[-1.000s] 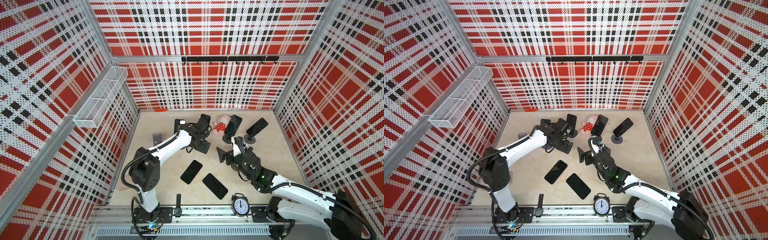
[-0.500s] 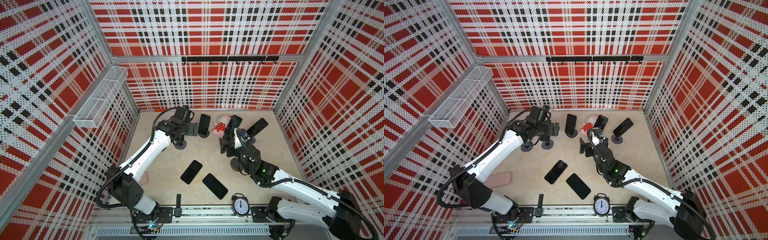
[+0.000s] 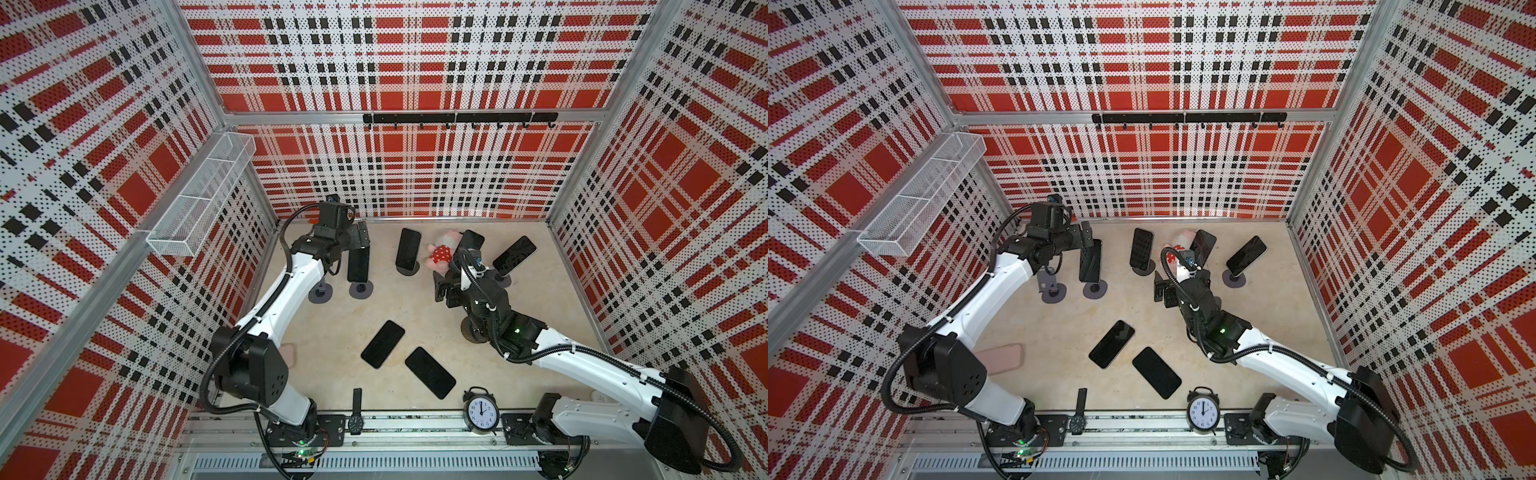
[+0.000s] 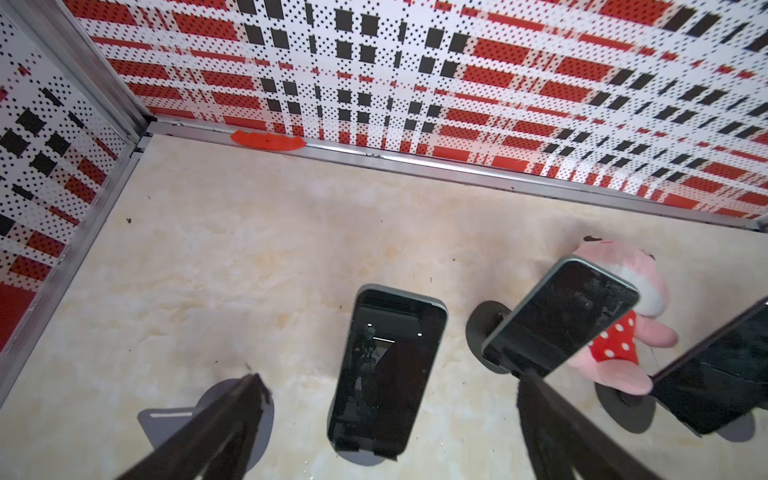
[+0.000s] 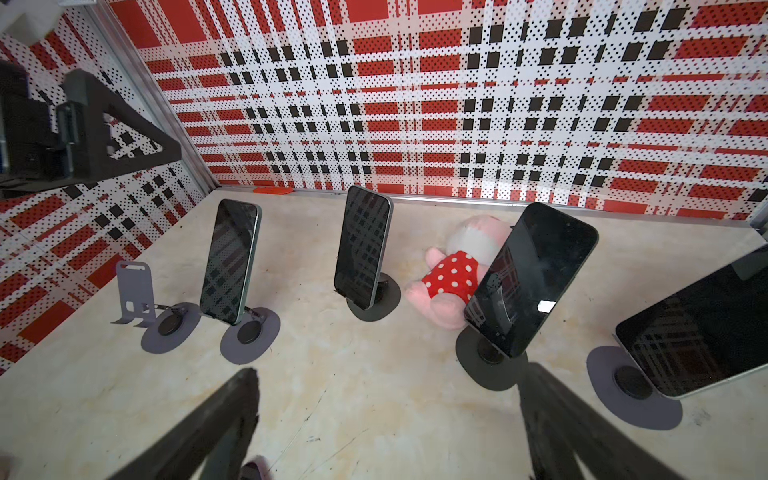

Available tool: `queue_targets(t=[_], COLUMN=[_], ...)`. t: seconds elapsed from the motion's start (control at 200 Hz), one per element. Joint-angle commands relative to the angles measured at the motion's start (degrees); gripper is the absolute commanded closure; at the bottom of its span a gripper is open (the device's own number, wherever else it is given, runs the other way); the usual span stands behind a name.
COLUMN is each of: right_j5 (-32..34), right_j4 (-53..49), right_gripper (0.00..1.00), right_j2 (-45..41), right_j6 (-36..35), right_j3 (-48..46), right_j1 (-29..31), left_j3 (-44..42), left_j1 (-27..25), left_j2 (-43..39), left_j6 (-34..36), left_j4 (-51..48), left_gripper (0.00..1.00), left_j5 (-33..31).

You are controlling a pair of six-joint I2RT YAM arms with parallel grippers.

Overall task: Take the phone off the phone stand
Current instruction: 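Raise the left gripper and swing it back toward the stands, then position the left gripper above the black phone on the nearest stand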

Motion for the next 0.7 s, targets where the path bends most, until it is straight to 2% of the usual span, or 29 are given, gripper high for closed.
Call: queue_targets(t=[0.0, 0.1, 0.256, 0.336, 0.441, 0.591, 0.606, 0.696], right_j5=[0.72, 1.17, 1.84, 1.89, 2.09, 2.67, 2.70, 2.96], right_j4=[2.11, 2.85, 4.80, 4.89, 6.38, 5.05, 4.98, 5.91], right_gripper=[0.00, 0.00, 0.00, 0.00, 0.00, 0.00, 0.00, 0.00], right_j2=[0.78, 0.82, 0.78, 0.94, 1.37, 1.97, 1.98, 1.53], right_j6=[0.28, 0.61, -0.21, -0.61, -1.90, -2.83, -2.89, -3.32], right_j3=[0.61, -0.27, -2.05, -2.44, -3.57, -3.08, -3.13, -4.00], right_j1=[-0.35, -0.35, -0.44, -0.52, -0.48, -0.61, -0.60, -0.70], left_j3=[5.10, 9.66, 16.38, 18.91, 20.70, 21.29, 21.30, 21.17], left_j1=[-0.11, -0.09, 0.05, 0.16, 0.54, 0.77, 2.44, 3.27], left_j2=[4.30, 8.26, 13.55, 15.63, 17.54, 19.08, 19.22, 19.73], left_j6=[4.83, 6.63, 8.74, 9.91, 10.67, 10.97, 10.85, 10.61], left_j4=[-3.73, -6.79, -10.80, -13.19, -15.00, -15.60, -15.60, -15.60], left_gripper=[0.02, 0.02, 0.02, 0.02, 0.02, 0.02, 0.02, 0.02], left_j5=[3.11, 3.42, 7.18, 6.32, 4.01, 6.03, 6.01, 6.43])
